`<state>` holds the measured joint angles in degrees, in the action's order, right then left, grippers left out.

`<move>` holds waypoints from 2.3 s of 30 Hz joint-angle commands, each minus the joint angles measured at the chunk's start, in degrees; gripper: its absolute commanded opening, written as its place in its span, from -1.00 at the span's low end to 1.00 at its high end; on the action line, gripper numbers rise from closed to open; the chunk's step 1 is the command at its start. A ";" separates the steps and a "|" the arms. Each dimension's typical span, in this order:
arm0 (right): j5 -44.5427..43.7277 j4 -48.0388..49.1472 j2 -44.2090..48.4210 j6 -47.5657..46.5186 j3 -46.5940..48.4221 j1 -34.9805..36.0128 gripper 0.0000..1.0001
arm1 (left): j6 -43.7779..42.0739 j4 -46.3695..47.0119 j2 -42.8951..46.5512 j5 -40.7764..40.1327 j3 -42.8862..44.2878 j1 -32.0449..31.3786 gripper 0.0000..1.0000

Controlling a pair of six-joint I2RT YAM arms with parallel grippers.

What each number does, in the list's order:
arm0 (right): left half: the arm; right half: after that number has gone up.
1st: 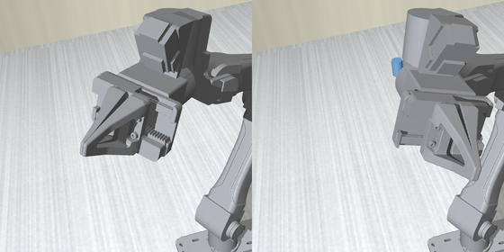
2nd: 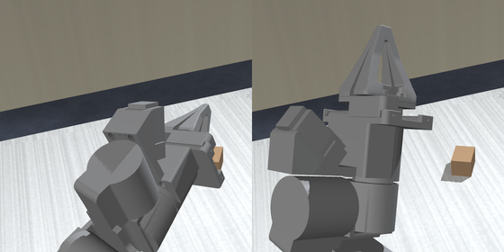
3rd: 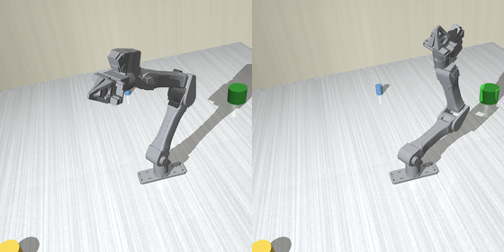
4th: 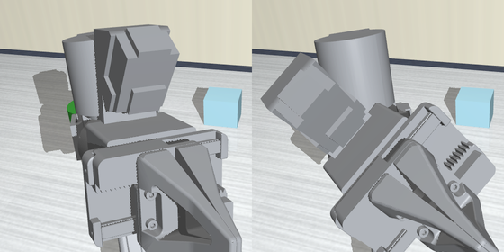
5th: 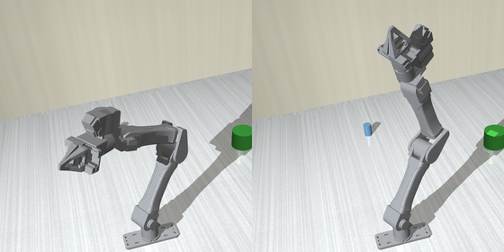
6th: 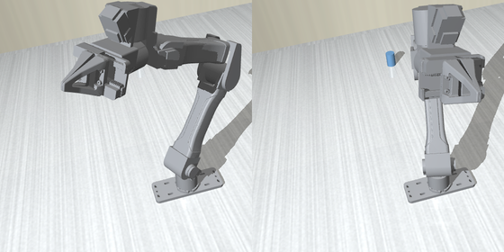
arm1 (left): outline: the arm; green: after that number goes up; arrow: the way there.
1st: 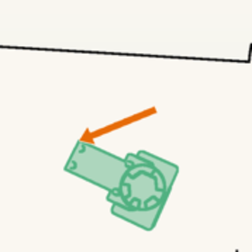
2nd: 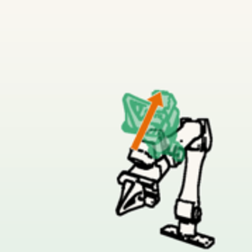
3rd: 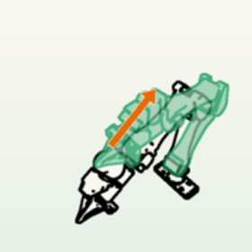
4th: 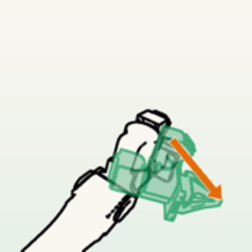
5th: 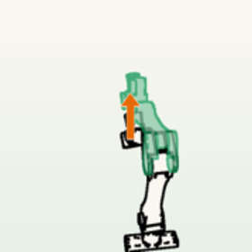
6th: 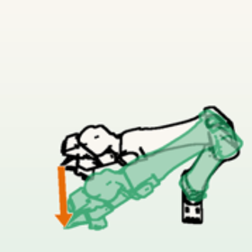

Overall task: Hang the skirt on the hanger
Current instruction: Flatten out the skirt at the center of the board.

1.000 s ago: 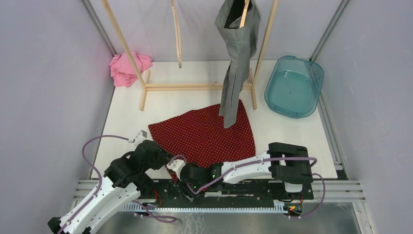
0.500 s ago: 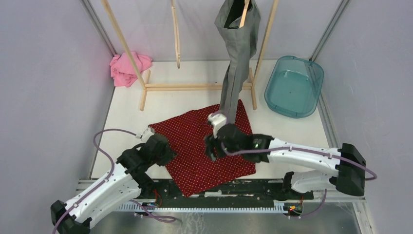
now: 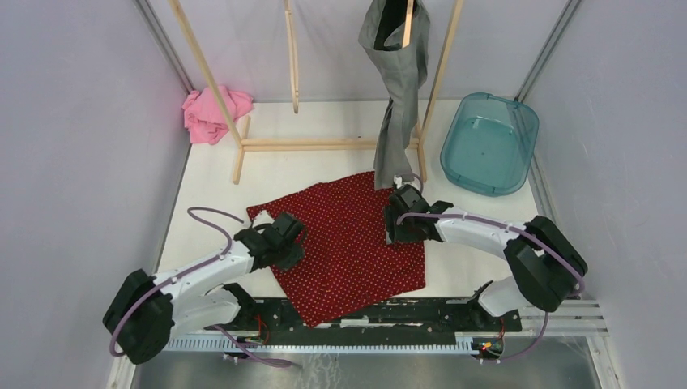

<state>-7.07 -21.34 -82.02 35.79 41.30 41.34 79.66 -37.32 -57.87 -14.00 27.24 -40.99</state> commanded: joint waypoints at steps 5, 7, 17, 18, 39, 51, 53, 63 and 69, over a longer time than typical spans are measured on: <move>-3.59 0.76 -11.32 3.15 5.19 -0.80 0.32 | 2.47 7.42 -17.88 0.21 4.37 3.91 -0.36; -2.88 1.52 -12.61 3.65 5.52 -1.90 0.32 | -1.13 11.54 -22.19 4.69 4.35 7.91 -0.42; -1.46 4.69 -13.60 4.82 4.65 -7.36 0.31 | -11.49 12.74 -38.06 7.60 15.55 14.23 -0.60; -1.43 4.84 -13.84 4.84 4.81 -8.02 0.31 | -12.28 12.79 -39.10 7.45 16.89 14.50 -0.61; 0.14 5.27 -18.56 2.78 10.65 -15.45 0.31 | -19.38 5.09 -35.91 13.50 23.04 15.75 -0.67; 2.33 6.61 -12.48 1.61 7.16 -15.38 0.34 | -20.33 6.08 -8.98 10.94 13.19 15.68 -0.01; 2.74 5.17 -11.42 0.81 7.67 -15.33 0.34 | -22.52 7.48 -7.17 10.30 14.13 15.70 0.05; 5.15 1.35 0.11 -2.71 4.91 -14.97 0.34 | -17.72 9.93 -9.26 12.67 7.04 15.71 0.29; 7.31 0.31 5.19 -4.00 3.55 -14.63 0.34 | -16.20 14.06 -13.02 11.94 4.76 15.68 0.08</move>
<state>-1.74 -20.29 -80.90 33.80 45.76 26.24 61.25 -28.80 -69.08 -2.22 31.79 -25.19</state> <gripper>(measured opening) 0.674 0.596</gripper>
